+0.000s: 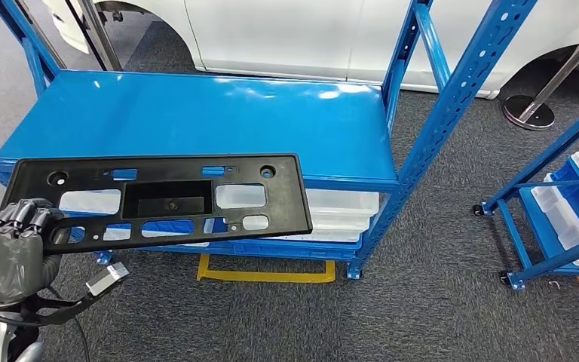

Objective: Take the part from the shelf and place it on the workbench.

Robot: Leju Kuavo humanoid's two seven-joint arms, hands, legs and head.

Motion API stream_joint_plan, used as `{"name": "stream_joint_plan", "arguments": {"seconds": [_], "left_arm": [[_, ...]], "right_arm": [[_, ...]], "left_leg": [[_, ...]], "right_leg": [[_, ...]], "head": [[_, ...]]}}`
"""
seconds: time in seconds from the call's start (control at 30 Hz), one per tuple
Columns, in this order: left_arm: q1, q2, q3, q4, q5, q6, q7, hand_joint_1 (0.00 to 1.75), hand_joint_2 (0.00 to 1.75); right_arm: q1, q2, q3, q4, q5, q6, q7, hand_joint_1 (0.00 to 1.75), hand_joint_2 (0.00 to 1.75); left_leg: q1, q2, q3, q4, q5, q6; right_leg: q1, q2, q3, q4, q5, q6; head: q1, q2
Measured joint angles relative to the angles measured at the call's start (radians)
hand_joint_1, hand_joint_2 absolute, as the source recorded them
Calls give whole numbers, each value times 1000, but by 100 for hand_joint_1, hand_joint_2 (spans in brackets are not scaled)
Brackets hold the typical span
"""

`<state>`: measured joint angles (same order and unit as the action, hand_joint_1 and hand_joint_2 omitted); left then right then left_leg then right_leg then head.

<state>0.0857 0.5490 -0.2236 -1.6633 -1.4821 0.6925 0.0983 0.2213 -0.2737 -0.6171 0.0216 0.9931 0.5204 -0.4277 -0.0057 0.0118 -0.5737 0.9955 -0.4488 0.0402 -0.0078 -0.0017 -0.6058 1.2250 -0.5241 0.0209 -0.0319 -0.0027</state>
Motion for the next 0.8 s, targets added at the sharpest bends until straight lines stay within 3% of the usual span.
{"name": "stream_joint_plan", "arguments": {"seconds": [0.07, 0.13, 0.2, 0.23, 0.27, 0.33, 0.4, 0.43, 0.47, 0.53, 0.6, 0.67, 0.7, 0.8], "left_arm": [[0, 1, -1, -1, 5, -1, -10, 175, 175], [-1, 4, -2, -1, 11, -2, -17, 175, 175], [-1, 7, -2, -3, 14, -2, -19, 175, 175], [-1, 10, -2, -4, 14, -2, -20, 175, 175], [-1, 13, -2, -5, 14, -2, -21, 175, 175], [0, 16, -3, -5, 13, -1, -23, 175, 175], [2, 17, -4, -5, 13, 0, -25, 175, 175], [2, 17, -4, -5, 13, 0, -26, 175, 175], [2, 18, -4, -5, 13, 1, -27, 175, 175], [1, 21, -5, -5, 13, 1, -27, 175, 175], [-1, 24, -5, -6, 14, 1, -28, 175, 175], [-1, 27, -6, -6, 14, 1, -29, 175, 175], [-1, 28, -6, -7, 14, 2, -29, 175, 175], [-1, 31, -6, -9, 13, 2, -30, 175, 175]], "right_arm": [[0, -3, 0, 0, 2, 1, -2, 0, 0], [0, -6, -2, -1, 4, 2, -4, 0, 0], [2, -7, -4, -1, 6, 2, -4, 0, 0], [2, -7, -6, -1, 6, 2, -4, 0, 0], [2, -8, -7, -1, 6, 3, -5, 0, 0], [2, -6, -8, -1, 6, 6, -5, 0, 0], [3, -5, -10, -1, 7, 9, -6, 0, 0], [3, -5, -11, -1, 7, 10, -7, 0, 0], [3, -5, -13, -1, 7, 11, -7, 0, 0], [3, -5, -16, -1, 6, 12, -8, 0, 0], [4, -5, -17, -1, 6, 13, -8, 0, 0], [5, -4, -18, -1, 6, 14, -8, 0, 0], [4, -5, -19, -1, 6, 14, -8, 0, 0], [2, -5, -22, -1, 4, 14, -9, 0, 0]], "left_leg": [[-5, 0, -16, 5, 11, -5], [-4, 2, -23, 6, 24, -15], [-3, 0, -30, 8, 31, -27], [-3, -2, -38, 21, 19, -32], [-2, -4, -51, 50, -7, -38], [7, -5, -93, 163, -82, -52], [18, -5, -124, 265, -121, -66], [24, -4, -118, 272, -112, -73], [29, -1, -93, 239, -87, -79], [32, 24, -17, 115, -39, -90], [25, 48, 23, 42, -29, -82], [20, 39, 18, 36, -33, -61], [21, 29, 15, 33, -33, -51], [25, 10, 12, 27, -25, -30]], "right_leg": [[8, -1, 101, -145, 2, -20], [14, -3, 148, -229, -22, -31], [12, -8, 147, -248, -15, -36], [8, -13, 145, -256, -8, -41], [3, -18, 142, -262, 0, -46], [0, -30, 132, -265, 9, -50], [-2, -43, 121, -255, 12, -49], [-4, -51, 116, -249, 11, -47], [-7, -58, 111, -241, 9, -44], [-11, -72, 105, -224, -1, -30], [-8, -87, 101, -209, -8, -17], [-5, -104, 101, -204, -9, -9], [-7, -102, 101, -200, -13, -4], [-15, -50, 93, -178, -40, 6]], "head": [[0, 0], [0, 0], [0, 0], [-1, 0], [-1, 0], [-1, 0], [-1, 0], [-1, 0], [-1, 0], [-2, 0], [-1, 0], [0, 0], [-1, 0], [0, 0]]}}
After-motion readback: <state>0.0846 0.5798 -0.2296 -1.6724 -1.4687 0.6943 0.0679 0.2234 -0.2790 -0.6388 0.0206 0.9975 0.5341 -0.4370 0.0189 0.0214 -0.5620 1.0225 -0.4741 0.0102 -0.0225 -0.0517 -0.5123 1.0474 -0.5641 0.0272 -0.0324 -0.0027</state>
